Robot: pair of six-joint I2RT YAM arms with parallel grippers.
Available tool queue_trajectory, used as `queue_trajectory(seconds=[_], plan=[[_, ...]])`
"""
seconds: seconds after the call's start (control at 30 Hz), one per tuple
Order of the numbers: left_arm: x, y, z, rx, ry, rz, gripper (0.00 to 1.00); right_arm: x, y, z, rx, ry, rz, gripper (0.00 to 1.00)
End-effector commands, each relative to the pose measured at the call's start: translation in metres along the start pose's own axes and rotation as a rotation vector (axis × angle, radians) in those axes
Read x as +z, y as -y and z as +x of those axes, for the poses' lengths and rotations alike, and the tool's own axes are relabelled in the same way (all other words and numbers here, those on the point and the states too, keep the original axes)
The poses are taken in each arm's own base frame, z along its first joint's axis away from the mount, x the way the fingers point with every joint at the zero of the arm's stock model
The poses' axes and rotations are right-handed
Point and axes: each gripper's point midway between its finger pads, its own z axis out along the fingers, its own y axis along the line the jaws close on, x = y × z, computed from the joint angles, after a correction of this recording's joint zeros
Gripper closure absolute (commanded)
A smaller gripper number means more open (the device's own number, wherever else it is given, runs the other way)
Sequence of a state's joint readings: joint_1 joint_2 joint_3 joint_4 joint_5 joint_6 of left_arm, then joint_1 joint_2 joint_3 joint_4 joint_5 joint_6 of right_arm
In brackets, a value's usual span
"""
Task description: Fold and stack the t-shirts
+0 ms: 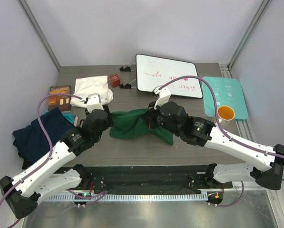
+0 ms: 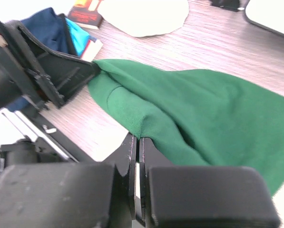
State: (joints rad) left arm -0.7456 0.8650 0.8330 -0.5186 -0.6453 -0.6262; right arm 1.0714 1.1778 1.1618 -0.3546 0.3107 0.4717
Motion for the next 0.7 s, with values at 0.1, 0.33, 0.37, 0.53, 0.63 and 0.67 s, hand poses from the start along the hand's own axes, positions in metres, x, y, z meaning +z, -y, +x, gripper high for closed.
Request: queue_trajectory(seconds=[0.1,0.33,0.37,0.53,0.63,0.67], plan=[[-0.014,-0.014,-0.015,-0.017,0.003,-0.065,0.38,-0.04,0.013,-0.054,-0.081,0.09,0.079,0.99],[-0.022,-0.023,-0.024,-0.022,0.04,-0.075,0.36,-0.08,0.055,-0.088,-0.084,0.208,0.243,0.99],[-0.023,-0.022,-0.026,-0.024,0.042,-0.073,0.36,-0.081,0.058,-0.093,-0.09,0.214,0.251,0.99],[-0.018,-0.016,-0.024,-0.018,0.025,-0.065,0.36,-0.089,0.061,-0.145,-0.127,0.28,0.253,0.99],[-0.014,-0.011,-0.023,-0.007,0.018,-0.064,0.37,-0.079,0.064,-0.166,-0.148,0.288,0.26,0.99],[-0.013,-0.01,-0.025,-0.006,0.019,-0.059,0.39,-0.076,0.065,-0.168,-0.148,0.286,0.26,0.99]])
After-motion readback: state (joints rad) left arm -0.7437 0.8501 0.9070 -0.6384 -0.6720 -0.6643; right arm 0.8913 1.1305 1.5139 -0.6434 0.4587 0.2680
